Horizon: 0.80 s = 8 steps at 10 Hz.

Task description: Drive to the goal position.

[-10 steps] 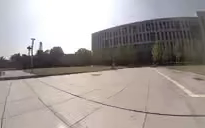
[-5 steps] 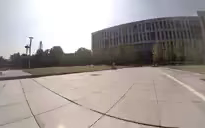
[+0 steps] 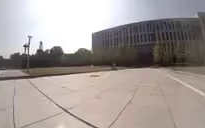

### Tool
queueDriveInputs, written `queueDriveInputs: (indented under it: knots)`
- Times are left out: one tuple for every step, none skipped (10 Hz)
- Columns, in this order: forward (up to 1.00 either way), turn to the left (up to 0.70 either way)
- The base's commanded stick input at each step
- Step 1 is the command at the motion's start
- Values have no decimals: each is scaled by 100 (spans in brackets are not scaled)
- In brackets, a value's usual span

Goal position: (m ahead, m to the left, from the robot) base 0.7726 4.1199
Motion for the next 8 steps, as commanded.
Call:
queueDriveInputs:
  knots:
    - [70,0]
    - [70,0]
    - [69,0]
    - [69,0]
    - [69,0]
    - [69,0]
    - [69,0]
    - [69,0]
